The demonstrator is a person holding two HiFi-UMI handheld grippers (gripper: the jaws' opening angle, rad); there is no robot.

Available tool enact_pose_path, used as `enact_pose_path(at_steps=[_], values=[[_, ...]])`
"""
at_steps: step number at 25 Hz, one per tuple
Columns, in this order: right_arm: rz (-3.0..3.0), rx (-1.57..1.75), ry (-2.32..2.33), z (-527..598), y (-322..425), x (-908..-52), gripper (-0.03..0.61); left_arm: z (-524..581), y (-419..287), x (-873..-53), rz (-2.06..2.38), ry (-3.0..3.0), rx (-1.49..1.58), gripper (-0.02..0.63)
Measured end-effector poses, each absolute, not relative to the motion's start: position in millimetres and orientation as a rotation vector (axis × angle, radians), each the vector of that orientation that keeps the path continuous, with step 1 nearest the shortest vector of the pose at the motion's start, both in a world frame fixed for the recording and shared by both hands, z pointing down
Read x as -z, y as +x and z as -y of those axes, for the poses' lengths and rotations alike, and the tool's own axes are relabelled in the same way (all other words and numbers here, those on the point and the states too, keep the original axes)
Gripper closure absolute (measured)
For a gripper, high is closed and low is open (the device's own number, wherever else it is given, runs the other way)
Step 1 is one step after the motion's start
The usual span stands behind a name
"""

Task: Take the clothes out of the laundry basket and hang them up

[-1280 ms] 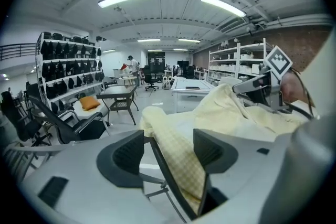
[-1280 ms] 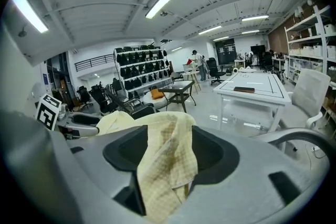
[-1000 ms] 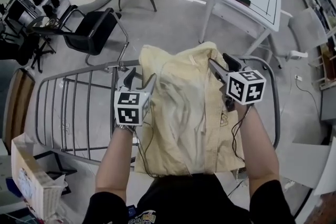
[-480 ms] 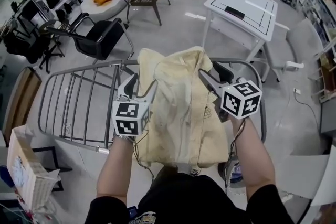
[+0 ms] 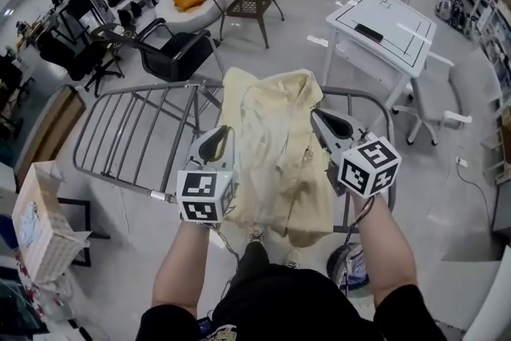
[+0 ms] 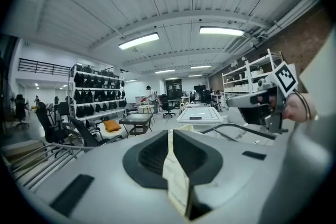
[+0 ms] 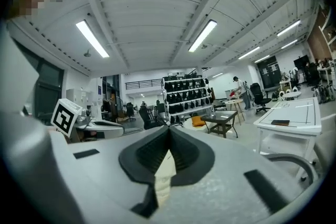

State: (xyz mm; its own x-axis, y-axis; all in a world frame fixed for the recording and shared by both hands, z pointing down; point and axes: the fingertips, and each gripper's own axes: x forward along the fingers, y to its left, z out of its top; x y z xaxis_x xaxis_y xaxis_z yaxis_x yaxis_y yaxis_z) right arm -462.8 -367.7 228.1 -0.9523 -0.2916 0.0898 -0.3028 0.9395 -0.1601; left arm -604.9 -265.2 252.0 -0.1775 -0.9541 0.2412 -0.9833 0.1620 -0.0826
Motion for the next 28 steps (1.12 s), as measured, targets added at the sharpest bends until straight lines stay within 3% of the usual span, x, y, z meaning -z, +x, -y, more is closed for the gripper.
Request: enact_pose_path(at_steps=[13, 28], values=[[3.067, -0.337, 0.236, 280.9, -478.4, -236.4, 0.574, 165.6, -589.1, -251.7, 2.327, 1.813, -0.286, 0.6], [3.039, -0.353, 0.443, 159.1, -480.8, -232.6, 0.574, 54.1, -596.0, -252.5, 2.187, 2.005, -0.243, 0.601]])
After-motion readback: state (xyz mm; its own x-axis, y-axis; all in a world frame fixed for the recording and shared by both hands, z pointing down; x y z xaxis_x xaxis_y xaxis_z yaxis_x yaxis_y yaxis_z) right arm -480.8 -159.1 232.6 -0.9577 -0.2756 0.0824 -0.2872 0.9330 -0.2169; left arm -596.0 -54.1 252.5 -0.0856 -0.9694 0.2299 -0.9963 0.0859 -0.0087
